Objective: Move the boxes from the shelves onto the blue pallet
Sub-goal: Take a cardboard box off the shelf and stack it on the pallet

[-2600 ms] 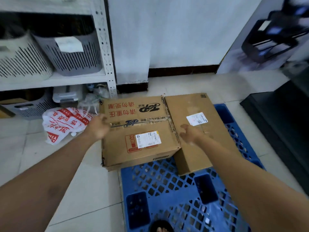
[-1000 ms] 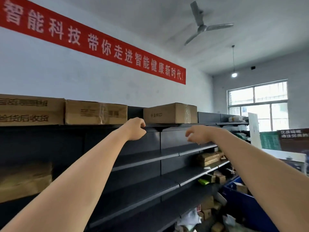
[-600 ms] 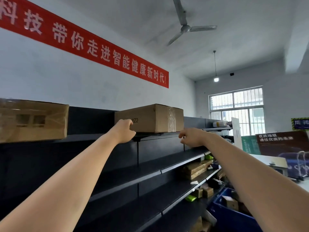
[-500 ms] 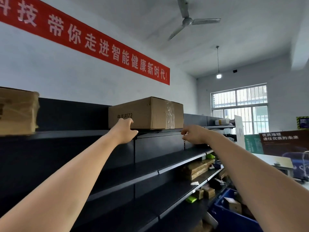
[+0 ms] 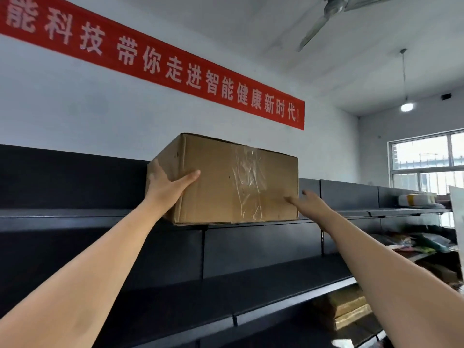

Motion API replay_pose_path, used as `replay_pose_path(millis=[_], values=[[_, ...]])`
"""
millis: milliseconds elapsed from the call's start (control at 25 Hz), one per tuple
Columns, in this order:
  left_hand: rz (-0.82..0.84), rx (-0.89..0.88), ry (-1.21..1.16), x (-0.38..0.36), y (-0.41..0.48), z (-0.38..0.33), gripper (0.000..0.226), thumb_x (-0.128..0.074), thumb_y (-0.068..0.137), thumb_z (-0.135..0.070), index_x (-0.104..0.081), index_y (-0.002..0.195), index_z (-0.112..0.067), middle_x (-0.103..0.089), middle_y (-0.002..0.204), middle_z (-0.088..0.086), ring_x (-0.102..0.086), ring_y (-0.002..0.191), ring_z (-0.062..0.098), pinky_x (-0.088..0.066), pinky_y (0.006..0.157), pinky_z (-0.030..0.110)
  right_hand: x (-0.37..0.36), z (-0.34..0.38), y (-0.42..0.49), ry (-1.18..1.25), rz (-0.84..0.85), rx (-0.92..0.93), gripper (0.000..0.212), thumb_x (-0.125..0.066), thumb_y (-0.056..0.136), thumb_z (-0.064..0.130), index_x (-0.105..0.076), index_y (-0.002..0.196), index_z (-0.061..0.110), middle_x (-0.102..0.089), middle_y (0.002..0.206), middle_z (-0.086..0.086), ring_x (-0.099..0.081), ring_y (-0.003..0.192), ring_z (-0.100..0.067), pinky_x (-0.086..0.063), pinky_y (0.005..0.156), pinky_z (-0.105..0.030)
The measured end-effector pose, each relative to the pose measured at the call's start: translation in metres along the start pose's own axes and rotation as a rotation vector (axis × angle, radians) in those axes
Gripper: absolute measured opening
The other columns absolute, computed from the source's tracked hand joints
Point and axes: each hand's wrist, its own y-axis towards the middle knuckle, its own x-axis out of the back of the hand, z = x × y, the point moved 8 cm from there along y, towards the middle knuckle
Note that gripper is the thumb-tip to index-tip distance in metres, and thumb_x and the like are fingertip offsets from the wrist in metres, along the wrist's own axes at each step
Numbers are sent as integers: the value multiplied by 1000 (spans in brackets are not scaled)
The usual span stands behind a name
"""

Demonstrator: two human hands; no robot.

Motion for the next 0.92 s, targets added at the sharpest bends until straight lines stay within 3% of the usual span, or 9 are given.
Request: replay_pose_path(millis=[120, 240, 320, 400, 480, 560, 640, 760, 920], values=[[52, 6, -188, -8, 14, 1, 116, -82, 54, -54, -16, 147, -32, -47, 134, 3, -53, 116, 25, -47, 95, 46, -13, 0, 47, 375, -5, -21, 90, -61, 78, 62, -32, 145, 10, -43, 145, -7, -42, 131, -27, -35, 102, -37], [118, 52, -258, -7, 7, 11, 88, -77, 61, -47, -37, 138, -28, -57, 124, 7, -57, 113, 28, -50, 89, 47, -25, -4, 66, 597, -5, -58, 97, -57, 70, 74, -35, 145, 18, -43, 145, -2, -40, 133, -26, -31, 105, -39], [118, 132, -308, 0, -1, 15, 72, -70, 69, -42, -44, 133, -24, -57, 124, 10, -55, 114, 30, -47, 92, 50, -28, -8, 70, 730, 45, -114, 111, -52, 50, 91, -44, 140, 27, -49, 141, 3, -45, 128, -27, -33, 107, -45], [138, 266, -395, 10, -18, 9, 59, -64, 73, -56, -56, 116, -16, -62, 107, 9, -60, 97, 27, -48, 83, 46, -26, -18, 56, 867, 80, -239, 114, -48, 41, 96, -51, 132, 27, -53, 133, 4, -49, 120, -28, -34, 105, -51], [173, 440, -429, 19, -39, 6, 89, -53, 63, -80, -58, 109, -4, -64, 95, 11, -62, 89, 31, -48, 79, 50, -24, -33, 25, 909, 120, -405, 103, -47, 53, 91, -48, 130, 23, -50, 128, -2, -45, 120, -33, -29, 105, -57], [214, 555, -370, 28, -65, 4, 119, -51, 48, -89, -44, 119, 6, -59, 113, 20, -52, 115, 43, -32, 93, 71, -23, -46, -14, 958, 236, -466, 101, -53, 58, 85, -42, 136, 23, -47, 133, -7, -40, 126, -40, -22, 101, -68], [232, 600, -305, 30, -104, -3, 111, -62, 48, -81, -41, 120, 2, -53, 124, 21, -43, 123, 46, -18, 94, 79, -16, -57, -59, 999, 277, -438, 87, -65, 65, 69, -43, 136, 24, -49, 129, -6, -43, 120, -39, -27, 99, -69], [235, 568, -199, 43, -176, -16, 72, -81, 49, -48, -64, 114, -22, -60, 123, 15, -50, 114, 41, -20, 93, 79, -5, -72, -142, 1027, 267, -386, 55, -68, 74, 47, -50, 122, 26, -50, 120, -8, -46, 110, -36, -27, 95, -72], [244, 573, -242, 84, -296, -21, 44, -76, 61, -28, -69, 105, -22, -68, 111, 12, -57, 109, 36, -30, 93, 75, 9, -74, -256, 1020, 218, -332, 25, -60, 79, 40, -56, 99, 26, -53, 103, -6, -49, 95, -29, -36, 90, -59]])
